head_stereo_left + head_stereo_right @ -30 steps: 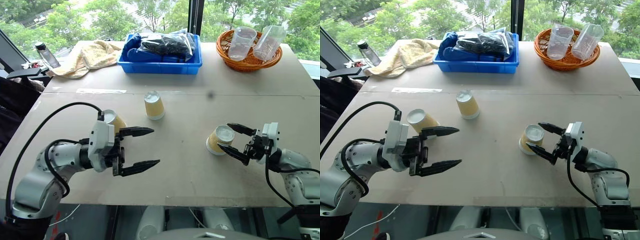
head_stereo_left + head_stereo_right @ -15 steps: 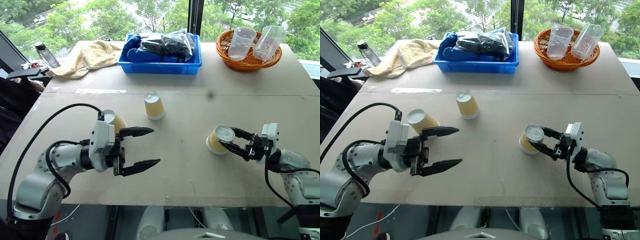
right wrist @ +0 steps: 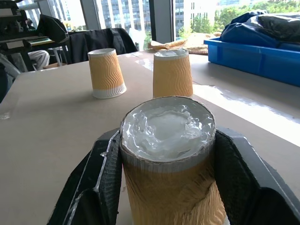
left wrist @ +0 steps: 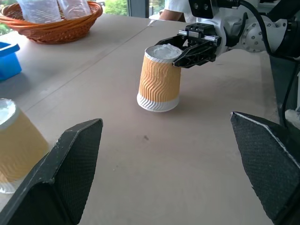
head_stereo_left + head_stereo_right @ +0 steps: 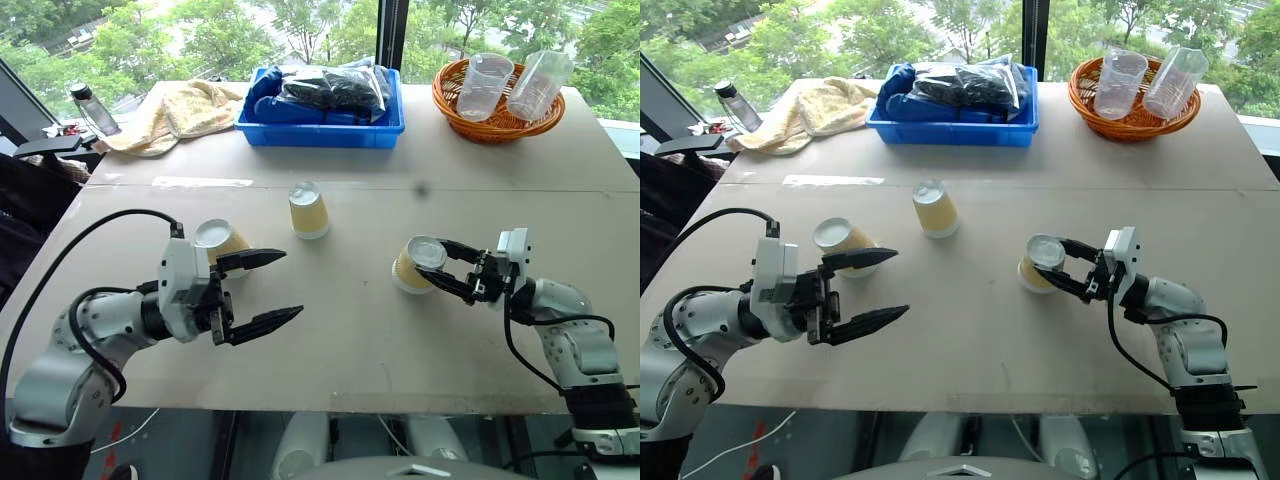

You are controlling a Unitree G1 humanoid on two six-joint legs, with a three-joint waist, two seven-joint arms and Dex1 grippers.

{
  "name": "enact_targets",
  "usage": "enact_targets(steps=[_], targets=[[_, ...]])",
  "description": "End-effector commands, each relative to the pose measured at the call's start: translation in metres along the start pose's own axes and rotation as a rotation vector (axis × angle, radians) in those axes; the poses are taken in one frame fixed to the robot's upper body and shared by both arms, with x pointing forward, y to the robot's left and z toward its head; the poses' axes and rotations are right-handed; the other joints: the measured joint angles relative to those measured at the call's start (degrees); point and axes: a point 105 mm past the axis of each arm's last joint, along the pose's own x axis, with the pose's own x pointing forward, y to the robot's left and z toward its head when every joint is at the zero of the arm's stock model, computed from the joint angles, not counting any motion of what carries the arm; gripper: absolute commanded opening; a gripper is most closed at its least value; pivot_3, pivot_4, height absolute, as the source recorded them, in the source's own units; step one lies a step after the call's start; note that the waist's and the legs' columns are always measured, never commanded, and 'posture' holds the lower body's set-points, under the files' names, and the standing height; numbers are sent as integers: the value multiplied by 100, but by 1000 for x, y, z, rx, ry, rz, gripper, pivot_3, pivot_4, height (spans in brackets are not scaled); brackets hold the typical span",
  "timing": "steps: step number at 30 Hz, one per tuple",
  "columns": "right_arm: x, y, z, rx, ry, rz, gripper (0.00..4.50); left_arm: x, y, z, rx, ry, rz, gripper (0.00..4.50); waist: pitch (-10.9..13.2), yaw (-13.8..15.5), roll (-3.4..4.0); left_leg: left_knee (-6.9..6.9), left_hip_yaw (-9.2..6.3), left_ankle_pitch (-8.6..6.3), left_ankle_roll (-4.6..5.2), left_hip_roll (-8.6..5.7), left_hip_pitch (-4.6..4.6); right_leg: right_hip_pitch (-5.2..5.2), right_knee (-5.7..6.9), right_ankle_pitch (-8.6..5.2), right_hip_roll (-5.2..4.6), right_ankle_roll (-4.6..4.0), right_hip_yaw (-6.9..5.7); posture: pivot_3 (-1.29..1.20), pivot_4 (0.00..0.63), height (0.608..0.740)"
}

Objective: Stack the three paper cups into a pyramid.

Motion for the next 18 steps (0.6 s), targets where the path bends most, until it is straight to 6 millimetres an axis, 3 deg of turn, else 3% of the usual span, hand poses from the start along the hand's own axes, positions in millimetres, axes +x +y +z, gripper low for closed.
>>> enact_targets(steps=[1, 5, 10, 18], targets=[[12, -4, -1, 32, 16, 18, 2355, -6, 2, 8, 46, -16, 31, 4500, 1, -10, -1, 0, 0, 0, 0, 0, 1, -1, 0, 0, 0, 0, 0, 0, 150, 740], [14, -8, -4, 16, 53, 25, 2355, -8, 4, 7, 53, -15, 50, 4500, 1, -15, 0, -2, -2, 0, -1, 0, 0, -5, 4, 0, 1, 0, -2, 0, 150, 740], [14, -8, 3, 30, 42, 48, 4336, -7, 3, 6, 45, -32, 64, 4500, 1, -19, 0, -2, 0, 0, 0, 0, -1, -5, 3, 0, 0, 0, 0, 0, 150, 740], [-7, -11, 23, -26, 18, 42, 4442, -8, 10, 11, 11, -148, 216, 4500, 2, -12, -2, -1, 0, 0, 0, 0, -13, -18, 4, 0, -1, 0, 1, 0, 150, 740]])
